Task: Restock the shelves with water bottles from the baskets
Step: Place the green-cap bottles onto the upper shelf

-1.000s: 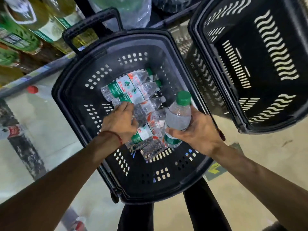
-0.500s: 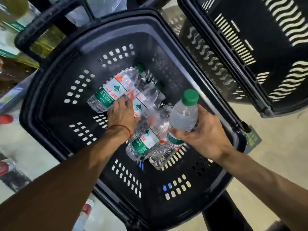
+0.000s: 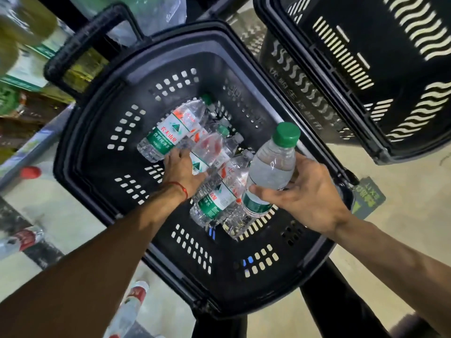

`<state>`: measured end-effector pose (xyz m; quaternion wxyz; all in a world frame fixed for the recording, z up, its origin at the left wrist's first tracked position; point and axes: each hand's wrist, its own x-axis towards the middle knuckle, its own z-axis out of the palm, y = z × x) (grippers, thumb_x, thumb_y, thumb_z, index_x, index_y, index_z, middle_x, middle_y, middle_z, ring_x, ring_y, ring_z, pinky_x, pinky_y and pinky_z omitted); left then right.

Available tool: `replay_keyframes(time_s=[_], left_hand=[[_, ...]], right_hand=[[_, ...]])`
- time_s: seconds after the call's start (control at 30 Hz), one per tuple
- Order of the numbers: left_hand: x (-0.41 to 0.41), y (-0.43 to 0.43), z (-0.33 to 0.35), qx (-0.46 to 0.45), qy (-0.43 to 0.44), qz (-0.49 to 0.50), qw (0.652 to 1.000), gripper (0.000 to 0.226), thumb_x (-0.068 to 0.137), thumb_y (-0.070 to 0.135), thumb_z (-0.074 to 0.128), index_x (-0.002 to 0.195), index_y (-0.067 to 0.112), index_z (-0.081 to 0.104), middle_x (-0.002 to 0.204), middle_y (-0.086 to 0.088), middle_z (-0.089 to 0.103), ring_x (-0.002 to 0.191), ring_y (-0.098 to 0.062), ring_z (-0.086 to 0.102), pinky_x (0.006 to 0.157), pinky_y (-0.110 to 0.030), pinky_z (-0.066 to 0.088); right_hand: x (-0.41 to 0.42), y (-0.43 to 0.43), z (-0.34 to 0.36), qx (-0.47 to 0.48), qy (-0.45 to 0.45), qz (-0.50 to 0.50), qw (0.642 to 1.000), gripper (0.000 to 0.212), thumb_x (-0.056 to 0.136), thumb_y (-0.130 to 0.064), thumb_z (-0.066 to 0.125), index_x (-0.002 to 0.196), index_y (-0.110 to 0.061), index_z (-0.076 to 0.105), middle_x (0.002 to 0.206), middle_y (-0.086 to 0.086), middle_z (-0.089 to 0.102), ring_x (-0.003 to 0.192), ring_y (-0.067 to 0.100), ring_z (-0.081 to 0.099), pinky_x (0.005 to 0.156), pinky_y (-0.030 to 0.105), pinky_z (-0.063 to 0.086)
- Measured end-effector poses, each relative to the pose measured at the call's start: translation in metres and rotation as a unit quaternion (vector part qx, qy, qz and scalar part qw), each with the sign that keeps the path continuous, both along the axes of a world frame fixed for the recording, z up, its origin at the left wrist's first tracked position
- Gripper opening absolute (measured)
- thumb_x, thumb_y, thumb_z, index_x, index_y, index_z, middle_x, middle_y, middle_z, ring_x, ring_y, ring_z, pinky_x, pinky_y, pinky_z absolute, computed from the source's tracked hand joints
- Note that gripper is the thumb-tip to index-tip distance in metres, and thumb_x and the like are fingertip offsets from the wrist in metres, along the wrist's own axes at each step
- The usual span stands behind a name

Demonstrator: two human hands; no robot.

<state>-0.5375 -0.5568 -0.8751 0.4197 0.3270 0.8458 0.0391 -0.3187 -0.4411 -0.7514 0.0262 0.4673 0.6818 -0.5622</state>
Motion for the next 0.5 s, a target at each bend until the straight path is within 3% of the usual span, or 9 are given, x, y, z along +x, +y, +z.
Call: replay_keyframes(time_s=[0.1,0.2,0.27,0.4,0.5], left_hand=[[-0.002,-0.023,0.045,0.025,-0.019,0.001,0.999,0.089,0.084,0.033,0.083,0.155,0.013,0.035,0.153,-0.018,0.036,0.142,-0.034,0.037,0.119,-0.043,0.037],[0.001,-0.035,0.096,0.034,-0.059,0.042,0.997,0.085,0.084,0.03,0.082,0.154,0.015,0.036,0.147,-0.014,0.052,0.13,-0.029,0.055,0.105,-0.033,0.049],[0.007,-0.037,0.132,0.049,-0.102,0.086,0.99,0.085,0.086,0.027,0.082,0.154,0.014,0.033,0.142,-0.011,0.059,0.121,-0.027,0.063,0.097,-0.032,0.054],[0.023,-0.033,0.212,0.109,-0.163,0.152,0.969,0.092,0.082,0.038,0.083,0.152,0.011,0.03,0.142,0.005,0.043,0.132,-0.017,0.044,0.109,-0.029,0.036],[0.041,-0.022,0.275,0.158,-0.179,0.153,0.959,0.092,0.076,0.05,0.083,0.149,0.015,0.038,0.143,0.01,0.045,0.134,-0.013,0.041,0.114,-0.027,0.031]], right_hand=[[0.002,-0.003,0.027,-0.088,0.024,-0.081,0.993,0.047,0.08,-0.018,0.09,0.122,-0.015,0.07,0.108,-0.001,0.078,0.101,0.012,0.074,0.084,0.023,0.06],[0.0,0.0,0.066,-0.129,0.058,-0.089,0.986,0.051,0.079,0.003,0.085,0.126,-0.003,0.065,0.116,0.008,0.078,0.111,0.024,0.075,0.096,0.036,0.061],[0.001,0.002,0.094,-0.129,0.071,-0.085,0.985,0.056,0.076,-0.006,0.089,0.127,-0.005,0.066,0.116,0.003,0.079,0.11,0.02,0.075,0.101,0.04,0.059],[0.013,0.006,0.157,-0.107,0.08,-0.073,0.988,0.062,0.07,-0.039,0.097,0.121,-0.017,0.07,0.114,-0.002,0.079,0.108,0.018,0.075,0.103,0.044,0.057],[0.033,0.009,0.191,-0.077,0.093,-0.085,0.989,0.055,0.074,-0.032,0.096,0.117,-0.012,0.068,0.109,0.0,0.079,0.103,0.02,0.076,0.099,0.046,0.059]])
